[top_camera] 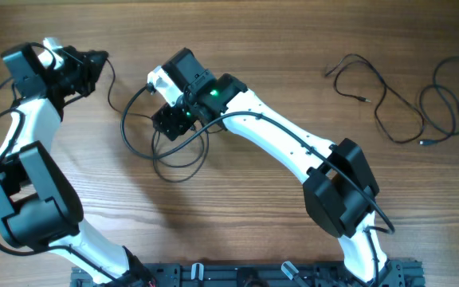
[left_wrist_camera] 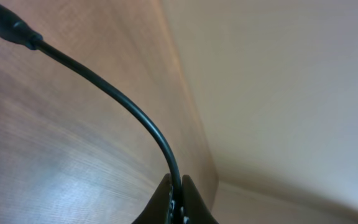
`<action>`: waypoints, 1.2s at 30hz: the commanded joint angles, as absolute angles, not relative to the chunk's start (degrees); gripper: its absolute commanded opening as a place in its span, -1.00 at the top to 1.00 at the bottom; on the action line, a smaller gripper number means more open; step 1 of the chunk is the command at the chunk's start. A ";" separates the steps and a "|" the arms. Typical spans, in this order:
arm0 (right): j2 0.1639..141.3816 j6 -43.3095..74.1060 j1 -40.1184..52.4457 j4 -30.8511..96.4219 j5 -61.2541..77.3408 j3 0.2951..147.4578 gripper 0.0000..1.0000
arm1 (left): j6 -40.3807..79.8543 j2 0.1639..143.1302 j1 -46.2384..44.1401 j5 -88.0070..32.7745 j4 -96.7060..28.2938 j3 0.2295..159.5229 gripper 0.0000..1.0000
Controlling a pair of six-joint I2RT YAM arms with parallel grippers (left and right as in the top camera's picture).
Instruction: Untangle cables
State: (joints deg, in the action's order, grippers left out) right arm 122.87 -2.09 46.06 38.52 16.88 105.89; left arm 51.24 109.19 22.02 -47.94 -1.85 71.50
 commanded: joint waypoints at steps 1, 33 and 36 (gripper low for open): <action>125.64 -3.66 47.88 38.13 20.45 106.39 -0.65 | 50.11 108.53 19.79 -46.68 -3.81 71.68 0.92; 141.51 -1.48 60.53 34.13 -3.99 106.37 -0.39 | 51.46 108.53 18.65 -46.13 -3.07 71.68 0.92; 142.02 -1.48 60.23 34.65 -2.96 106.37 0.59 | 51.44 108.55 18.65 -46.13 -3.07 71.68 0.78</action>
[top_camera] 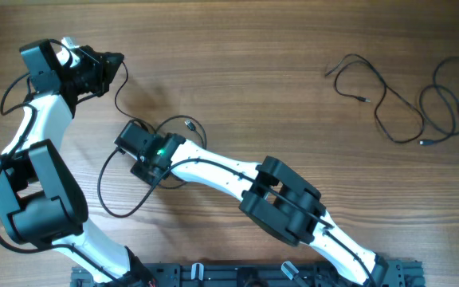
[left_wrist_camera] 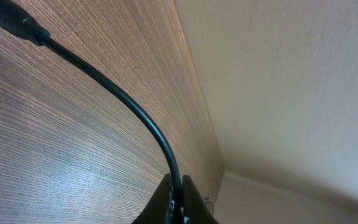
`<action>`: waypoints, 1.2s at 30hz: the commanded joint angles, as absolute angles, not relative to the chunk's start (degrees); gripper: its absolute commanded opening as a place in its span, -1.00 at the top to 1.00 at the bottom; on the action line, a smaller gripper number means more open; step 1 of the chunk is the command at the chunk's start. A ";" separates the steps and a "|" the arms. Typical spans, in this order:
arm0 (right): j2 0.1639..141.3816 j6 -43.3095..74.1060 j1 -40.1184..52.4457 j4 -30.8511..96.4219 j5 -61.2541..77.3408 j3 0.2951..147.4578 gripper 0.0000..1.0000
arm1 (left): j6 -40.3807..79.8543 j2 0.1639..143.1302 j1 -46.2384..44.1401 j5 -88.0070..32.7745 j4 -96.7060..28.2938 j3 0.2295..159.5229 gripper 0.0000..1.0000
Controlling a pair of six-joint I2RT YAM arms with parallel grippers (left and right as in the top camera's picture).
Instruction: Untangle cables
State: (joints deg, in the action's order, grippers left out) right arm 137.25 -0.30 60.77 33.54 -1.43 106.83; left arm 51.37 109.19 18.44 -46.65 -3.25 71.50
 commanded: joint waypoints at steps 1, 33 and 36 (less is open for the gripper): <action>142.02 -1.37 60.01 34.63 -2.96 106.39 0.88 | 51.44 108.53 18.65 -46.11 -3.09 71.68 0.66; 124.38 -4.27 37.36 36.99 43.40 110.19 0.91 | 39.07 108.53 23.64 -51.96 -28.60 71.59 -1.00; 124.25 -3.77 36.01 35.14 46.68 110.19 0.92 | 36.53 108.53 22.11 -47.90 -31.99 71.59 -1.00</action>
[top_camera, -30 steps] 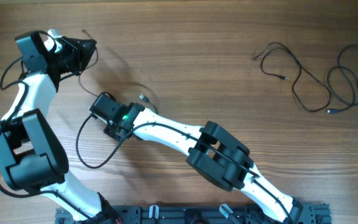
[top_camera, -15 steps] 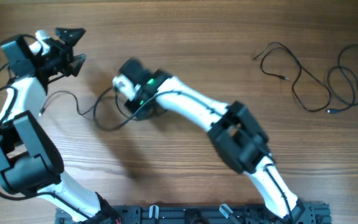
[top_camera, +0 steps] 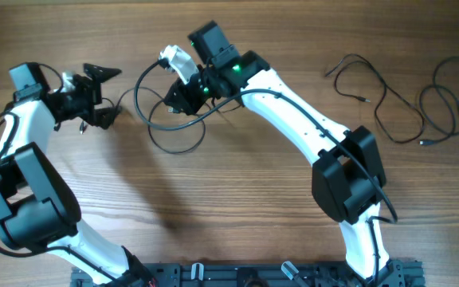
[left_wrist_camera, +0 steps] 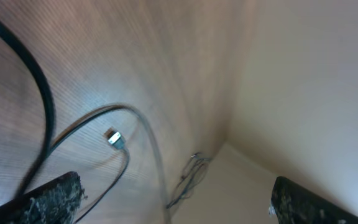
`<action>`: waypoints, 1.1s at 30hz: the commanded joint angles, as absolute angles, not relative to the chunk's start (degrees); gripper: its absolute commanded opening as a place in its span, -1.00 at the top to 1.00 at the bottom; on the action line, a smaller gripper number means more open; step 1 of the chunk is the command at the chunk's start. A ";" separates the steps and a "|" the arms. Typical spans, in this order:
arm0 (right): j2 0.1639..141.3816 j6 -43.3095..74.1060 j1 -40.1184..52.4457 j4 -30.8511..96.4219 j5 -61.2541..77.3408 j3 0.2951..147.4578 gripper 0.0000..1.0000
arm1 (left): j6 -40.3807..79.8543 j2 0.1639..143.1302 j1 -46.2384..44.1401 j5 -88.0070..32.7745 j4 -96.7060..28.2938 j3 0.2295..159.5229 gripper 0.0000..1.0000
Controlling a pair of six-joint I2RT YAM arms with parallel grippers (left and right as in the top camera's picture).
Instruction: Untangle cables
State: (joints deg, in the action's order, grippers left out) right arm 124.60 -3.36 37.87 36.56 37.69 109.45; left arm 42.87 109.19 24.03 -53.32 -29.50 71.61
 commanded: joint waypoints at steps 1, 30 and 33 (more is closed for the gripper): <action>124.11 -2.55 35.55 34.85 46.52 110.21 0.91 | 36.14 108.53 21.80 -47.05 -32.51 71.59 -1.00; 100.29 -4.86 12.99 46.59 19.09 110.13 0.91 | 37.69 108.53 27.46 -72.16 -14.61 71.57 -1.00; 100.99 -3.92 11.49 50.65 8.97 110.13 0.91 | 37.69 108.53 26.63 -70.61 -14.63 71.55 -1.00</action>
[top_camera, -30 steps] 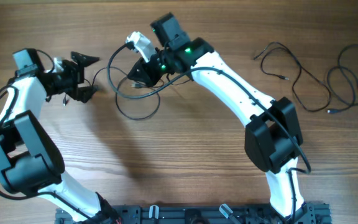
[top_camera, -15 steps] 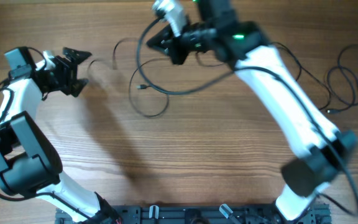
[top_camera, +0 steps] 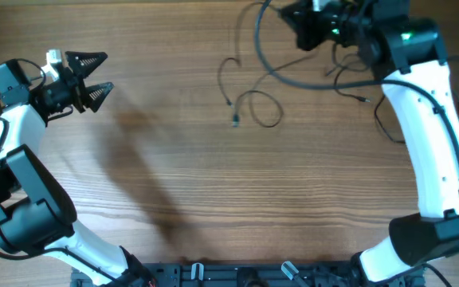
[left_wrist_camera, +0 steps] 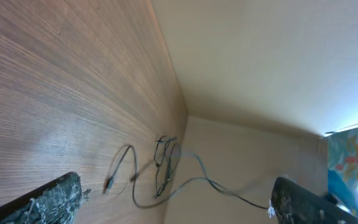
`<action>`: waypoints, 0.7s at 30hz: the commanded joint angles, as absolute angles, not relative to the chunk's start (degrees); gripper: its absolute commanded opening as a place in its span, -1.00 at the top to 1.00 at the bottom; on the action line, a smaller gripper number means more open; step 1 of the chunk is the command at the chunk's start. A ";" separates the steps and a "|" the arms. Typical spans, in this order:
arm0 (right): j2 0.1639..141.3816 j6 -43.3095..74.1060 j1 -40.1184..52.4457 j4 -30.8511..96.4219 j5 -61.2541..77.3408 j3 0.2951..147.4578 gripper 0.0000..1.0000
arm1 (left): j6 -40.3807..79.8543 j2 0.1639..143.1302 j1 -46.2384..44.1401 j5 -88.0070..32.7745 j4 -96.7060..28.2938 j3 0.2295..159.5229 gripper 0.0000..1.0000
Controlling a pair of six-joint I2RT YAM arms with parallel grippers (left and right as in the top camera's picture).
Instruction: Untangle cables
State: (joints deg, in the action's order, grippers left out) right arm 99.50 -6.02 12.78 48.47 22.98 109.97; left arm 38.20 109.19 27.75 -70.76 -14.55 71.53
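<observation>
A thin black cable [top_camera: 263, 108] lies stretched across the upper middle of the table, its plug end [top_camera: 235, 121] loose on the wood. The other end rises to my right gripper [top_camera: 307, 25] at the far top, which is shut on it. Over at the left edge my left gripper [top_camera: 94, 74] is wide open and holds nothing. In the left wrist view the two fingers [left_wrist_camera: 45, 204] stand far apart, and the cable [left_wrist_camera: 143, 198] shows small and far off, blurred where it lifts.
More black cables [top_camera: 362, 99] lie at the far right, partly under the right arm [top_camera: 425, 119], and the held cable ends close to them. Bare wood table [top_camera: 174, 199] fills the middle and front. The arm bases stand at the front edge.
My right gripper, shut on the cable, has gone from the upper middle-left to the top right, and the cable's loops are now stretched out further right. My left gripper stays open at the left edge.
My left gripper was shut on one cable end at the top left while the right gripper was in the coil nearby, then lower left. Then the left gripper had let go. Now the cable lies drawn out toward the right-hand cables.
</observation>
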 commanded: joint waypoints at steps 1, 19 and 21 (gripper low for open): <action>101.45 -3.90 11.00 52.07 7.01 110.13 0.92 | 37.69 108.53 26.28 -70.06 -14.63 71.50 -1.00; 115.74 -4.47 9.89 62.37 5.61 110.13 0.91 | 37.69 108.53 15.46 -54.00 -21.91 71.48 -1.00; 117.36 -4.43 9.87 62.72 2.79 110.13 0.92 | 37.69 108.53 14.44 -52.23 -22.94 71.48 -1.00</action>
State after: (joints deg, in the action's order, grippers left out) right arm 113.80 -4.95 9.82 62.22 7.70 109.97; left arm 38.20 109.19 16.21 -57.49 -21.67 71.53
